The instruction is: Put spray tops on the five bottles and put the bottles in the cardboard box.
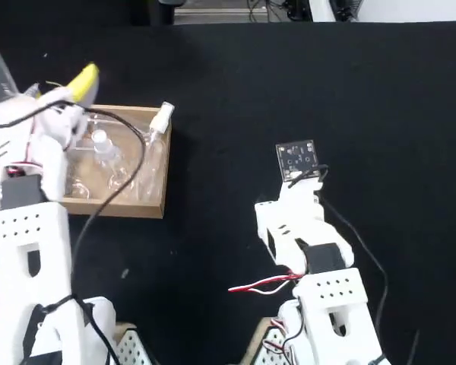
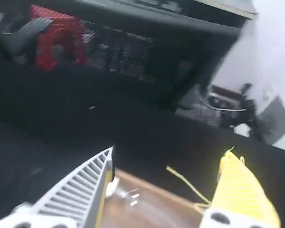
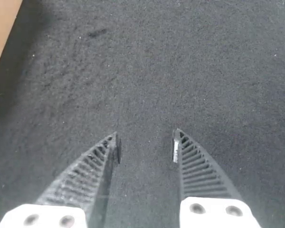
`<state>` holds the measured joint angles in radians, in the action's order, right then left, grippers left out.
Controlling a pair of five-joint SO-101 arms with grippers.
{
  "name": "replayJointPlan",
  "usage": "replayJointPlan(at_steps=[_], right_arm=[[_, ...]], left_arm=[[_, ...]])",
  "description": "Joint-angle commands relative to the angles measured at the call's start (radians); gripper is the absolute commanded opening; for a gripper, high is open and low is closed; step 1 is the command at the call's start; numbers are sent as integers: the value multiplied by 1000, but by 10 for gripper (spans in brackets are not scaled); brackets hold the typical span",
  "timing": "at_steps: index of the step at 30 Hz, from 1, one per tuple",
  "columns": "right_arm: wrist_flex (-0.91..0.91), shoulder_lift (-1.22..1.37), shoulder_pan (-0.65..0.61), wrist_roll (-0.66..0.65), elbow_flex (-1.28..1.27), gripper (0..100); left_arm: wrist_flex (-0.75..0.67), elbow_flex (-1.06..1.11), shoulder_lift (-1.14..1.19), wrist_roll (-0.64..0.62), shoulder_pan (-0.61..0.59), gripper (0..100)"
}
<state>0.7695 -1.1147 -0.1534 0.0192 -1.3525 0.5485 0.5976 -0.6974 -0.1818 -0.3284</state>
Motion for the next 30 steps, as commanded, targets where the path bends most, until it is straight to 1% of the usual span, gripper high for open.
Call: replayJointPlan(at_steps=[1,5,9,12,15,22,26,30], right_arm=[[-15,-2,-12,-9,8,162],[-15,-2,-12,-9,8,162],[-15,-2,-12,-9,8,162],[-15,-2,-12,-9,8,162],[-15,-2,-12,-9,8,162],[-14,-2,-12,-9,8,162],[-15,-2,-14,-9,4,162],[-15,-2,-14,-11,4,162]], left_arm=[[130,-99,-32,-8,-107,324],[265,-188,-20,-14,-173,324],[365,-237,-20,-8,-183,324],[367,-246,-11,-8,-242,324],[371,-297,54,-3,-321,324],[448,-440,356,138,-447,324],[453,-530,505,149,-541,324],[450,-581,609,247,-593,324]])
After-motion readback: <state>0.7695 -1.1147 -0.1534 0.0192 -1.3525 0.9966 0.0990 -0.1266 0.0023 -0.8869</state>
